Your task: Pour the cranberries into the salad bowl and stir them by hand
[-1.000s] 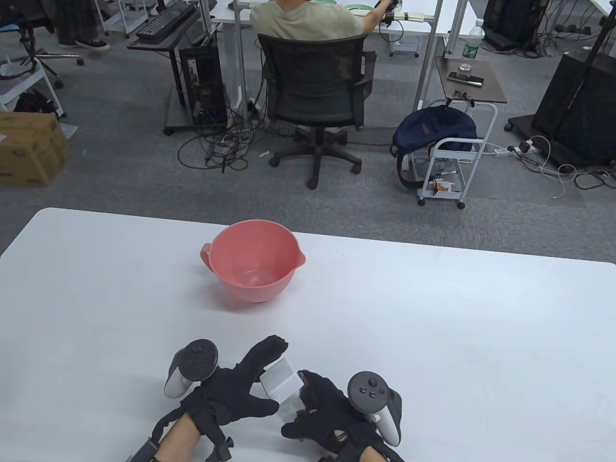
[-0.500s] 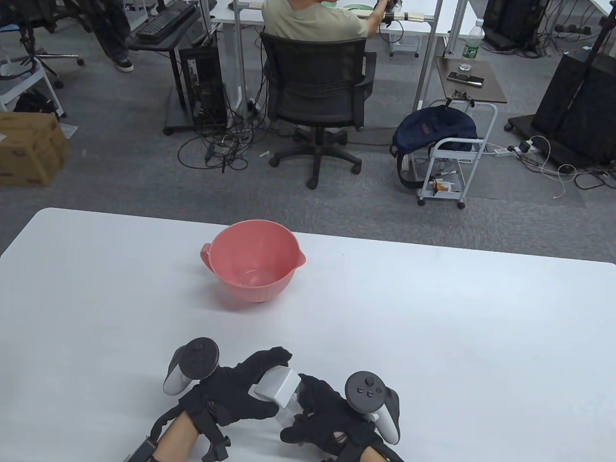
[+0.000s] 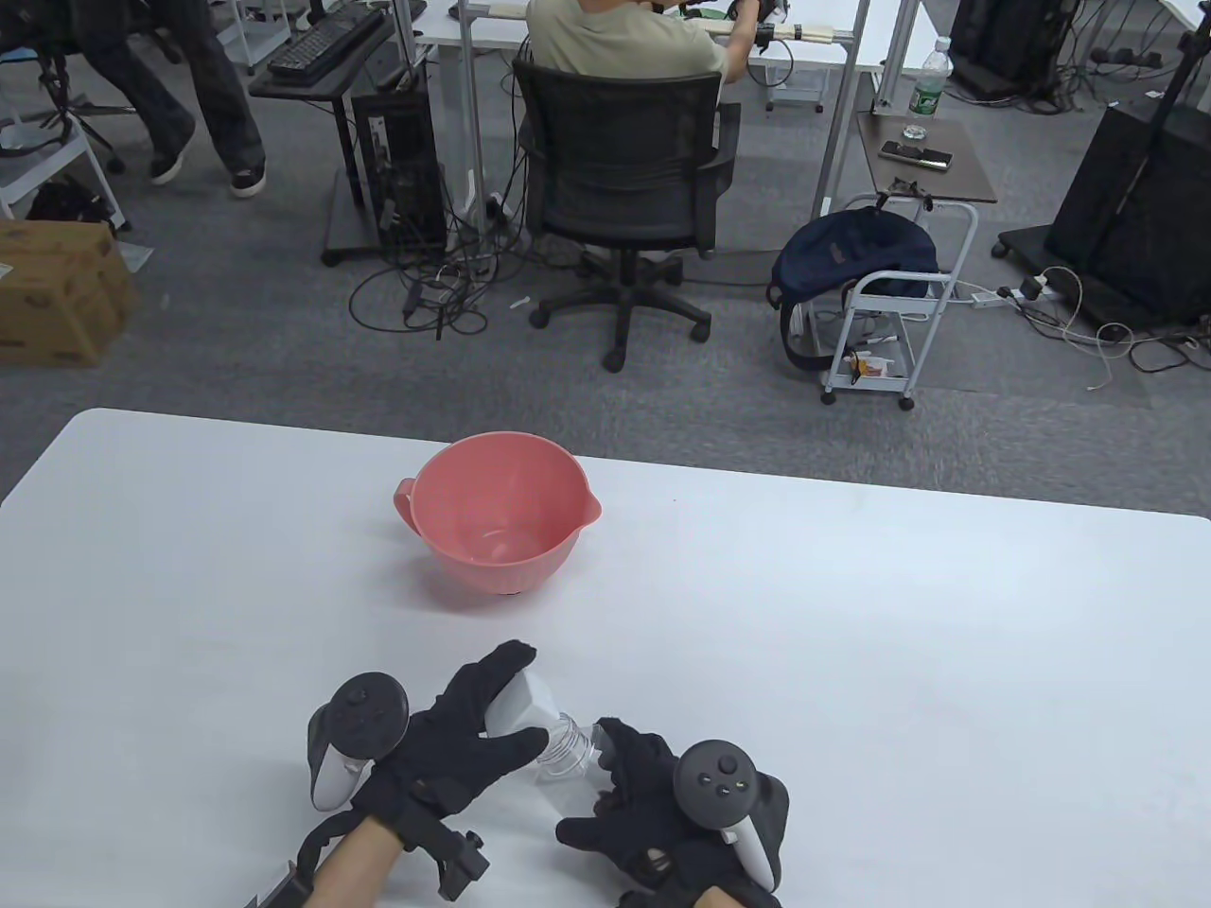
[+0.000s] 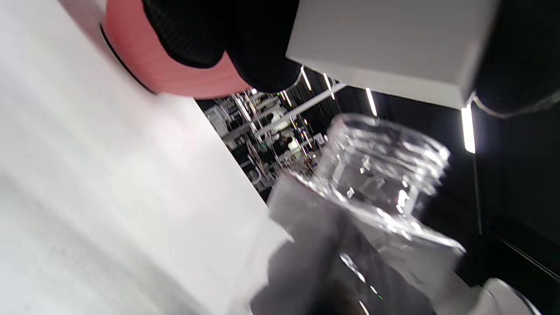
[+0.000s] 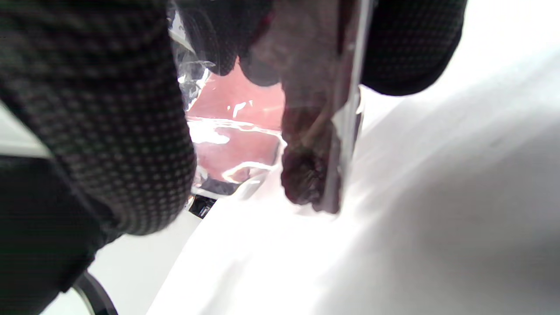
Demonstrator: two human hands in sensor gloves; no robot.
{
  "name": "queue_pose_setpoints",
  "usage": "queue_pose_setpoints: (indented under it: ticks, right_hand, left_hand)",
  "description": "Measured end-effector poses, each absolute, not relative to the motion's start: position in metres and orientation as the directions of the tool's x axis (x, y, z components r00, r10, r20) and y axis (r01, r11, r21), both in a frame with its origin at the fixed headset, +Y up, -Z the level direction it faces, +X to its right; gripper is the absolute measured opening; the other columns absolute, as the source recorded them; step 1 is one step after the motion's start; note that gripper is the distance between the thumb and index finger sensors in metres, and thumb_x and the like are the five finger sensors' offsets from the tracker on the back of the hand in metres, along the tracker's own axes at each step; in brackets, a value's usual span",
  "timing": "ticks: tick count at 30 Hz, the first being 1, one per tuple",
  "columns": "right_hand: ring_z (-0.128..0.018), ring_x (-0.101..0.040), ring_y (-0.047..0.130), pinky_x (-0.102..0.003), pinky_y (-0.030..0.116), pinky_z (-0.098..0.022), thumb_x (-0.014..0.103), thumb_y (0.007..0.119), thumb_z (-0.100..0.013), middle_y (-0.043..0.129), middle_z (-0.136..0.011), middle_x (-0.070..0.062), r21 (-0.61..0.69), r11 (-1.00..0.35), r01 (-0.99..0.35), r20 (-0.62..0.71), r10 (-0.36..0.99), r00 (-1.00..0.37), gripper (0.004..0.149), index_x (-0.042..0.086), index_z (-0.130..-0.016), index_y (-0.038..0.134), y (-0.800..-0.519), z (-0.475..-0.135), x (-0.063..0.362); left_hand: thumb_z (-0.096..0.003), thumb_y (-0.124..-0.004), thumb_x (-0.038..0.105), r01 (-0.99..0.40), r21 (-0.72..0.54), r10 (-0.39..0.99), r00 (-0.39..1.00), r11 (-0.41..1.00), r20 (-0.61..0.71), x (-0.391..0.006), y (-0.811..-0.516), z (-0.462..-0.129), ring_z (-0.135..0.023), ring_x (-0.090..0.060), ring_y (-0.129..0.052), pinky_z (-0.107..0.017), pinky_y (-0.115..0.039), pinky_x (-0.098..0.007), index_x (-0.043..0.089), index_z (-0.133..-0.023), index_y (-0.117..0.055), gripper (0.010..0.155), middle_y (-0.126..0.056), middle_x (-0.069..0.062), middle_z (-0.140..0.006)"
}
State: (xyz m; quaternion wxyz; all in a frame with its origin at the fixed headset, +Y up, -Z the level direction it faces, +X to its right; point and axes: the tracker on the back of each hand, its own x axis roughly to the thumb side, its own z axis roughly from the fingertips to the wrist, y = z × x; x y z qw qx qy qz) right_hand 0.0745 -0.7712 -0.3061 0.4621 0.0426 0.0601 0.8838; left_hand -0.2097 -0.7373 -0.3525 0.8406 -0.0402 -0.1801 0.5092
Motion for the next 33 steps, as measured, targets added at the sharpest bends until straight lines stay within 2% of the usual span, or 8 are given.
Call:
queue_pose_setpoints:
  ticks: [4,6,8,12,18,25,33]
  right_hand:
    - [-0.085,-0.026,0.074,-0.044,0.086,-0.045,0.053,0.112,-0.022,0.068,-0.098,0.000,0.137,-0.539,-0.831,0.002,0.839,-0.544,0.098,0.036,-0.101,0.057,-0.772,-0.308,0.079]
    - [-0.085,-0.026,0.074,-0.044,0.086,-0.045,0.053,0.112,-0.022,0.068,-0.097,0.000,0.137,-0.533,-0.835,0.000,0.843,-0.538,0.098,0.036,-0.101,0.057,-0.772,-0.308,0.080]
    - [-0.085,-0.026,0.074,-0.044,0.086,-0.045,0.052,0.112,-0.022,0.068,-0.098,0.001,0.139,-0.529,-0.837,0.000,0.846,-0.534,0.098,0.036,-0.101,0.056,-0.773,-0.308,0.080]
    - [-0.085,-0.026,0.074,-0.044,0.086,-0.045,0.052,0.112,-0.022,0.068,-0.098,0.000,0.140,-0.511,-0.848,-0.013,0.855,-0.518,0.098,0.036,-0.101,0.056,-0.775,-0.310,0.082]
    - [-0.085,-0.026,0.074,-0.044,0.086,-0.046,0.052,0.111,-0.022,0.068,-0.098,0.001,0.132,-0.492,-0.860,-0.017,0.867,-0.498,0.098,0.036,-0.101,0.056,-0.775,-0.311,0.086]
    - [-0.085,-0.026,0.074,-0.043,0.086,-0.046,0.053,0.111,-0.022,0.068,-0.098,0.001,0.132,-0.475,-0.870,-0.018,0.876,-0.482,0.098,0.036,-0.101,0.056,-0.774,-0.311,0.087]
    - [-0.085,-0.026,0.074,-0.043,0.087,-0.045,0.053,0.111,-0.022,0.068,-0.097,0.001,0.127,-0.456,-0.881,-0.003,0.888,-0.460,0.098,0.036,-0.101,0.056,-0.775,-0.312,0.087]
  left_hand:
    - [-0.0398,-0.094,0.076,-0.804,-0.086,0.802,0.568,0.589,0.183,-0.237,-0.738,-0.362,-0.096,-0.022,-0.078,-0.077,-0.064,-0.051,0.046,-0.112,-0.045,0.092,-0.061,0.004,-0.111]
    - [-0.0397,-0.098,0.071,-0.779,-0.101,0.784,0.604,0.619,0.143,-0.246,-0.740,-0.367,-0.099,-0.024,-0.076,-0.077,-0.062,-0.053,0.045,-0.111,-0.047,0.092,-0.060,0.005,-0.113]
    - [-0.0392,-0.102,0.066,-0.754,-0.064,0.756,0.647,0.654,0.101,-0.255,-0.743,-0.370,-0.102,-0.025,-0.073,-0.078,-0.060,-0.055,0.045,-0.111,-0.048,0.092,-0.060,0.007,-0.115]
    - [-0.0403,-0.104,0.062,-0.653,-0.038,0.653,0.757,0.756,-0.022,-0.274,-0.750,-0.375,-0.106,-0.026,-0.071,-0.078,-0.058,-0.056,0.046,-0.111,-0.047,0.092,-0.059,0.009,-0.118]
    - [-0.0419,-0.105,0.055,-0.564,-0.049,0.547,0.816,0.825,-0.187,-0.299,-0.755,-0.380,-0.109,-0.028,-0.067,-0.079,-0.055,-0.058,0.047,-0.111,-0.046,0.091,-0.058,0.010,-0.120]
    - [-0.0433,-0.106,0.051,-0.510,-0.083,0.463,0.828,0.856,-0.315,-0.322,-0.761,-0.381,-0.112,-0.031,-0.062,-0.080,-0.052,-0.059,0.048,-0.111,-0.046,0.090,-0.056,0.010,-0.122]
    - [-0.0433,-0.106,0.050,-0.465,-0.154,0.387,0.847,0.872,-0.366,-0.331,-0.771,-0.385,-0.114,-0.031,-0.058,-0.081,-0.051,-0.059,0.049,-0.111,-0.046,0.090,-0.056,0.011,-0.122]
